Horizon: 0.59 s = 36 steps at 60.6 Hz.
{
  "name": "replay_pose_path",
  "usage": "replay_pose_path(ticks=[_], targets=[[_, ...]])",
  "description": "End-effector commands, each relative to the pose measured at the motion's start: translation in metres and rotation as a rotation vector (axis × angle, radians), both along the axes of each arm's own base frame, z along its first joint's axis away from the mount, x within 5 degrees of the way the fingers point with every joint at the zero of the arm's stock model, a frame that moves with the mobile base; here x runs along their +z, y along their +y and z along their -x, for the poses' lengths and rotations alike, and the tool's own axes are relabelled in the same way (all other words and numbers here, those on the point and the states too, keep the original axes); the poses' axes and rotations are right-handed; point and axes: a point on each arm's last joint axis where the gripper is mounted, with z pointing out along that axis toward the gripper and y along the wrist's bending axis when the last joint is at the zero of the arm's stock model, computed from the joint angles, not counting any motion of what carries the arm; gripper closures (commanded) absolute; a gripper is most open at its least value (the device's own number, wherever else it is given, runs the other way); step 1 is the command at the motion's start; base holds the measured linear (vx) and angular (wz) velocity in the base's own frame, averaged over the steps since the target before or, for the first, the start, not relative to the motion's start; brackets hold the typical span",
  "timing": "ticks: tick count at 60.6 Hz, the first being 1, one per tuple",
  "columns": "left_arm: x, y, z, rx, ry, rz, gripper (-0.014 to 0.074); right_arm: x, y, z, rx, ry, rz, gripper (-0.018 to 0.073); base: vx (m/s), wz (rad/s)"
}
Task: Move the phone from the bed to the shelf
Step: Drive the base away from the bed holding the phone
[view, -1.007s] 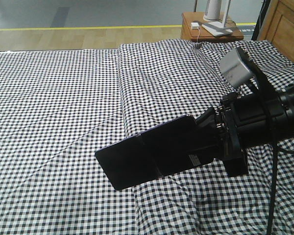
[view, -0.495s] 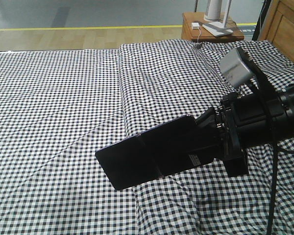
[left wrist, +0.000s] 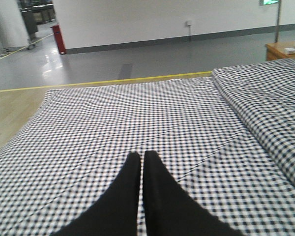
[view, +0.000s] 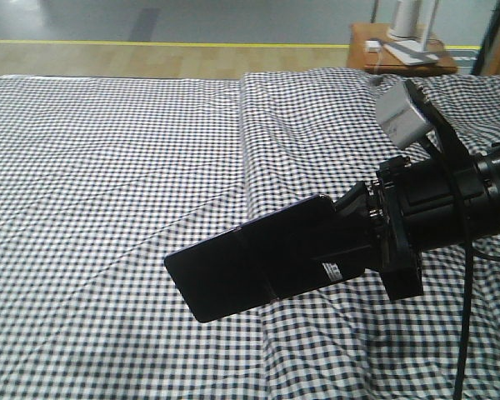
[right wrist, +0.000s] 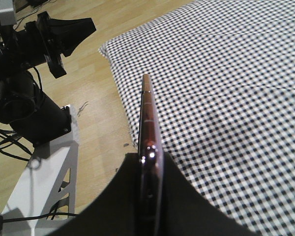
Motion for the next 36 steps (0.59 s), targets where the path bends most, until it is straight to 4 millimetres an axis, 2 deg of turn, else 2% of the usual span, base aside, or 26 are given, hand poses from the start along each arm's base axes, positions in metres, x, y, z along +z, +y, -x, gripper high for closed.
replay_pose_path(ticks=[1, 36], targets=[[0.0150, 0.0000, 0.0013, 0.002, -0.107, 0.006, 0.0595, 0.0209, 0.0022, 0.0117, 0.050, -0.005, -0.098, 0.0562, -0.09, 0.34], [0.0150, 0.0000, 0.0013, 0.002, -0.107, 0.006, 0.0595, 0.0209, 0.0022, 0.0117, 0.050, -0.005, -0.098, 0.0562, -0.13, 0.53]])
